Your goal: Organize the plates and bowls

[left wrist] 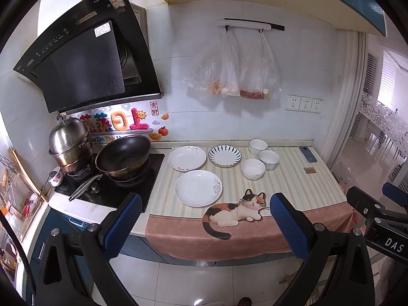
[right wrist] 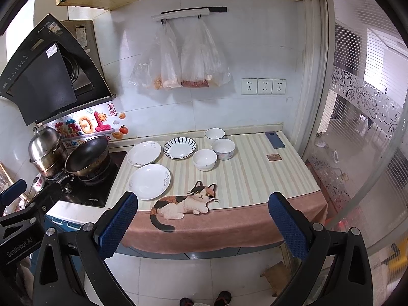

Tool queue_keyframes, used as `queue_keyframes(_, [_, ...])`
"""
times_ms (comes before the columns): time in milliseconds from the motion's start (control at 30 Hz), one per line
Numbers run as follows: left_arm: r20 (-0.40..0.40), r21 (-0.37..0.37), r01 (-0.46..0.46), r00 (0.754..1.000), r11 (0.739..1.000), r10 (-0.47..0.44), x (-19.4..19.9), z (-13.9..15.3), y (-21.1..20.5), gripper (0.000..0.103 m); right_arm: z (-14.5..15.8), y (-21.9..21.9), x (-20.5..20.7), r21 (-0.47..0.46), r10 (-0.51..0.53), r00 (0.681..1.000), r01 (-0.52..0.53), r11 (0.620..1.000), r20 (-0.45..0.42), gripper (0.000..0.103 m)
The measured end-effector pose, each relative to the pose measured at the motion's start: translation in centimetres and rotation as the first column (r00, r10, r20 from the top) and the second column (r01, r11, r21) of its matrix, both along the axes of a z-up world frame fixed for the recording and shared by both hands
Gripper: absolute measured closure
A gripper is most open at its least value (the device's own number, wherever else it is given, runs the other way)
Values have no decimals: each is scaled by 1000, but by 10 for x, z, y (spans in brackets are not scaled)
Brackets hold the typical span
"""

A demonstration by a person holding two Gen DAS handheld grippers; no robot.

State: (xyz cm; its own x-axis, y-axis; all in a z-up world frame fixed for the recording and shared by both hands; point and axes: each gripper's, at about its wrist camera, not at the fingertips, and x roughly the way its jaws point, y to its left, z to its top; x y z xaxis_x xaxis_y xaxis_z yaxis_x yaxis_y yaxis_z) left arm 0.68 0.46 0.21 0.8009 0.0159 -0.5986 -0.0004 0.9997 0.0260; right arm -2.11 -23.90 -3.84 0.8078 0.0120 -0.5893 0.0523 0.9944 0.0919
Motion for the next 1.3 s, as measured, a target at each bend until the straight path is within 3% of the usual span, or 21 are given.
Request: queue_keyframes(1300, [19, 0, 0, 1000, 1000, 0, 4, -1, 12, 0, 3, 17, 9, -3, 12, 1000, -12, 1000, -2, 0])
